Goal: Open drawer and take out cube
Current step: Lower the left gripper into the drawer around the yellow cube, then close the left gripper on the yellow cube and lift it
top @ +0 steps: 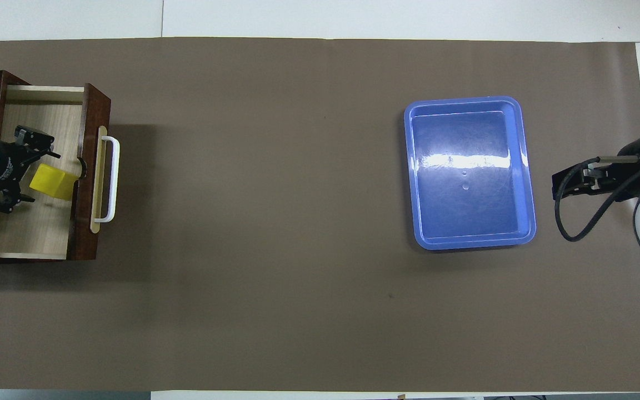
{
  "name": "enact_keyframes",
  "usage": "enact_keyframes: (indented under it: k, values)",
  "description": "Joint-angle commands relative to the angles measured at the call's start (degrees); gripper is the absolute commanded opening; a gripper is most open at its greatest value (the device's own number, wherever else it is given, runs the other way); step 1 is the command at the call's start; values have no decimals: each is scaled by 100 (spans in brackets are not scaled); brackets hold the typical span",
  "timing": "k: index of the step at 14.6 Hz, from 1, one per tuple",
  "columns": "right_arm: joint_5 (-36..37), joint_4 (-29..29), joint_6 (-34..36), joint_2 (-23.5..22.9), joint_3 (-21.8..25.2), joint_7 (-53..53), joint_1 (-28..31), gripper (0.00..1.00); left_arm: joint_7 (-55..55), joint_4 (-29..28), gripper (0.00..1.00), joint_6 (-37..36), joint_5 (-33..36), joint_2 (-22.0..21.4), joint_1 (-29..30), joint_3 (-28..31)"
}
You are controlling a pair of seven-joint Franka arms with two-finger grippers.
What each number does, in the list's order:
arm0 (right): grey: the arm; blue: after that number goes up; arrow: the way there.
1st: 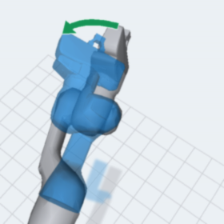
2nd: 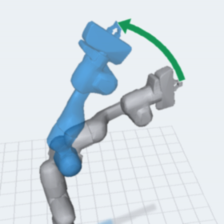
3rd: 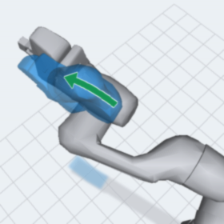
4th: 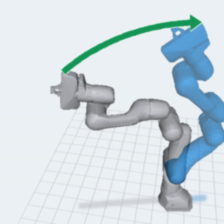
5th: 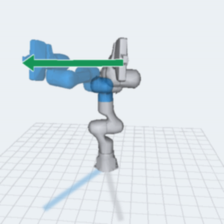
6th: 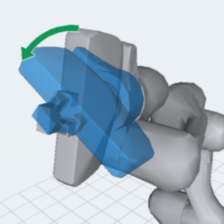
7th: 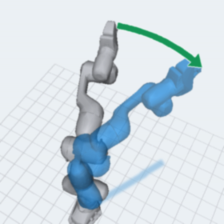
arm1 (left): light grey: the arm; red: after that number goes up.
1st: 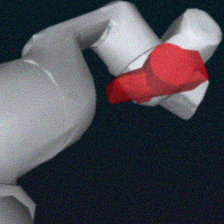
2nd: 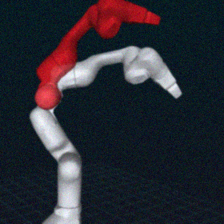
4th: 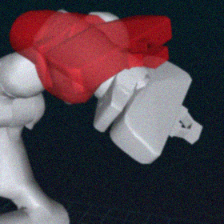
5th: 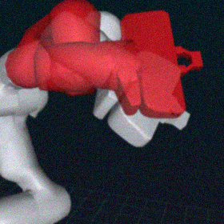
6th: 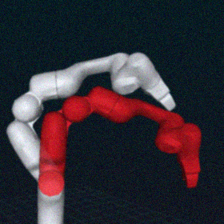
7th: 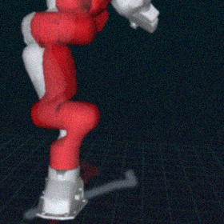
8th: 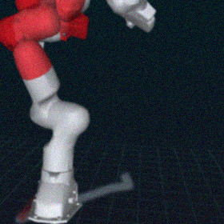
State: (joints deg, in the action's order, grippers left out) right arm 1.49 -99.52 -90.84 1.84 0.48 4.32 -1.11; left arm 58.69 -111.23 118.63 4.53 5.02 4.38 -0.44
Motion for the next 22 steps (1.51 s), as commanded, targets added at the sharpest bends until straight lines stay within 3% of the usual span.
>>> enact_keyframes:
  k: [1, 2, 7, 9, 13, 14, 17, 22]
  values:
    - [-18, -217, -145, 176, -57, 34, 76, 100, 492, -390, 100, 537, -67, -168, 55, -26]
    - [-18, -217, -145, 176, -57, 43, 76, 100, 555, -390, 97, 617, -67, -159, 28, -26]
    - [-18, -217, -136, 176, -57, 52, 67, 100, 696, -268, 0, 557, -58, -106, -7, -17]
    - [-18, -226, -136, 185, -57, 43, 76, 100, 705, 30, 0, 242, -49, -19, -42, -17]
    - [-18, -235, -145, 185, -57, 60, 76, 100, 1309, 2460, 0, -2241, -14, 753, -568, -17]
    - [-18, -235, -162, 185, -57, 95, 76, 99, 1546, 2771, 0, -2717, 30, 807, -778, -17]
    - [-105, -165, -277, 98, -57, 472, 76, 99, 3001, 2844, 0, -3232, -13, 607, -1490, -52]
    - [-771, 362, -127, -376, -57, 2692, 58, 99, 5333, 2695, 0, -2889, -593, 501, -2518, -97]
